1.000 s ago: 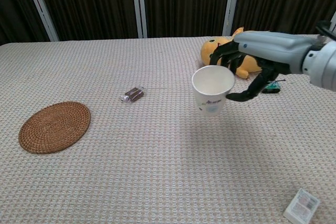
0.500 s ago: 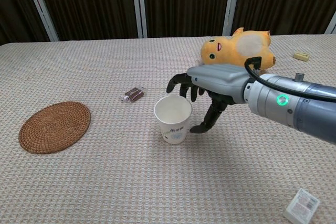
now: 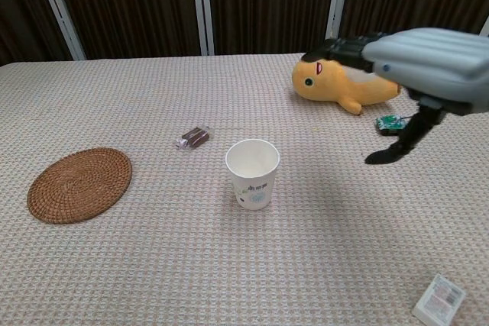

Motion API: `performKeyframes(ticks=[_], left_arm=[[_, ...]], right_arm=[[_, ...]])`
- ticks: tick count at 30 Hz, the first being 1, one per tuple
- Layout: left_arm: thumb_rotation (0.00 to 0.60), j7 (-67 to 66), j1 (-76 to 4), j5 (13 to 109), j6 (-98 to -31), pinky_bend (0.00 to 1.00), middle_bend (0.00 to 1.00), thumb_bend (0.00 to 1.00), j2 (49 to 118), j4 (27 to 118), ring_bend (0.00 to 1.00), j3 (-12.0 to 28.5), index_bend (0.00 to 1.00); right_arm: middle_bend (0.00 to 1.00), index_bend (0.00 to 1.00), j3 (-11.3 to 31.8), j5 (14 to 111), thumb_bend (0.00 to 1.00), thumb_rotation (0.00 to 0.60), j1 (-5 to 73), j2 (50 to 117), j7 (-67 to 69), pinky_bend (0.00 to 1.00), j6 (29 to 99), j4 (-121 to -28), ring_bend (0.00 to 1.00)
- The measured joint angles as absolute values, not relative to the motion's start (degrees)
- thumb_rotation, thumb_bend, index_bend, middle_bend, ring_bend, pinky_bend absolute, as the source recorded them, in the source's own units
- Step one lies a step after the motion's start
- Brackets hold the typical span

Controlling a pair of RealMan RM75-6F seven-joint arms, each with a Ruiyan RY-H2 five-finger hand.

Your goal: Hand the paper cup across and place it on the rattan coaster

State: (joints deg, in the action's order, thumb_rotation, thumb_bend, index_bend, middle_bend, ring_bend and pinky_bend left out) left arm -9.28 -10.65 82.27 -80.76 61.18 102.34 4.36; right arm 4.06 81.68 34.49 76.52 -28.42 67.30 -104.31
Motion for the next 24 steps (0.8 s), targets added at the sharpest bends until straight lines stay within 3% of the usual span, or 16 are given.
performKeyframes(ticks=[5, 10, 13, 24], left_arm=[[0.6, -10.5, -11.8, 85.6, -80.2, 0.0, 0.0, 0.0, 62.6, 101.5, 0.0, 3.9, 0.0], [0.6, -14.3, -14.4, 88.2, -78.2, 0.0, 0.0, 0.0, 65.0, 100.7, 0.0, 3.8, 0.0], [0.6, -17.1, -17.2, 89.0, -75.1, 0.0, 0.0, 0.0, 66.8, 101.1, 0.0, 4.3, 0.0], [0.6, -27.6, -30.5, 88.4, -58.2, 0.13, 0.09, 0.0, 76.7, 101.8, 0.03, 7.4, 0.13]], right_arm=[[0.0, 0.0, 0.2, 91.1, 0.0, 0.6, 28.8, 72.5, -17.0, 0.0, 78.7, -96.8, 0.0], [0.0, 0.0, -2.0, 94.0, 0.0, 0.6, 21.6, 70.8, -5.9, 0.0, 88.0, -85.5, 0.0], [0.0, 0.0, -2.4, 93.7, 0.0, 0.6, 17.8, 69.8, -3.0, 0.0, 91.5, -83.9, 0.0], [0.0, 0.0, -1.3, 91.2, 0.0, 0.6, 15.4, 67.4, -2.0, 0.0, 91.5, -84.9, 0.0]])
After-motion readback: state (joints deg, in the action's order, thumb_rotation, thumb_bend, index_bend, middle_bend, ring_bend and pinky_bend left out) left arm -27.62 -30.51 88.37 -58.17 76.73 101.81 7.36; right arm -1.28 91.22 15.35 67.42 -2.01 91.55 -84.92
